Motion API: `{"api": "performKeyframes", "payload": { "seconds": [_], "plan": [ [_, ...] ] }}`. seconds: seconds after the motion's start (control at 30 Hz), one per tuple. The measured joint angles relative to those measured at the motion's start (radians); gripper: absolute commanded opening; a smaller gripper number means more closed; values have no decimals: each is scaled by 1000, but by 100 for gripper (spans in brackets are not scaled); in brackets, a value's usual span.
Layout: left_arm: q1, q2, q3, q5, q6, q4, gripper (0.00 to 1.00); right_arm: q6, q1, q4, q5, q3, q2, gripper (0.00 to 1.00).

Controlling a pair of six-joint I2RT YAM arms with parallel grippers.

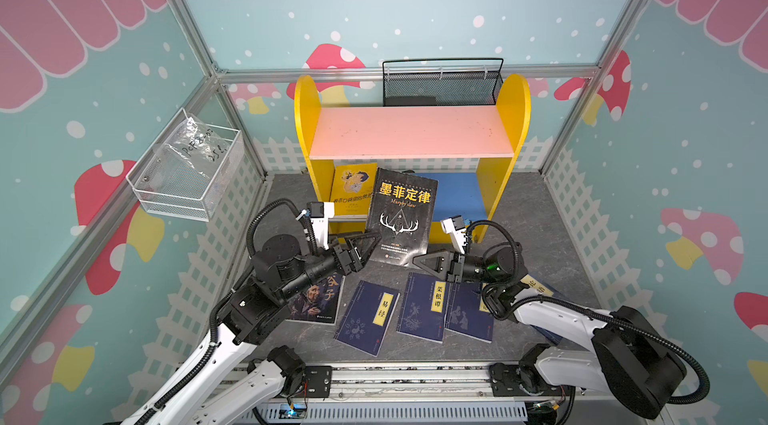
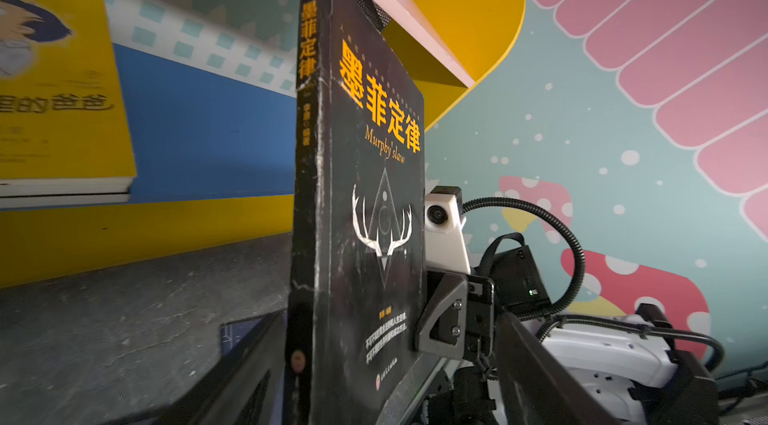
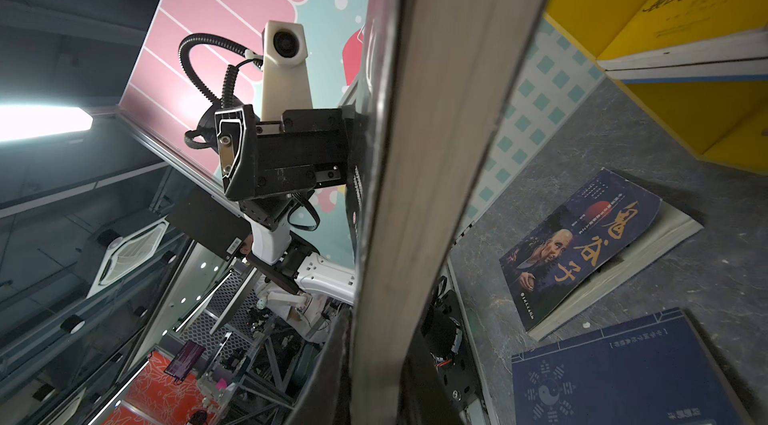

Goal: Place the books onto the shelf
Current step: 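Carry the black book onto the blue shelf with the right gripper while left withdraws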

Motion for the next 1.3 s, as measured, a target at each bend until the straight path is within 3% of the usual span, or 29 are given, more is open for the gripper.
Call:
{"api": "performKeyframes", "payload": {
  "seconds": [0.33,0.73,1.07,1.3],
  "plan": [
    [0,-132,50,-206,71,-176,86,-11,-2,-74,69,17,63,8],
    [0,-285,56,-389,97,-325,89,-121,-2,-127,82,288,290,9],
    [0,-298,34,-454,97,-373,90,-261,-2,-303,30,643,578,9],
    [0,-298,11,-467,96,-385,91,-338,-3,-406,3,736,665,9]
  ]
}}
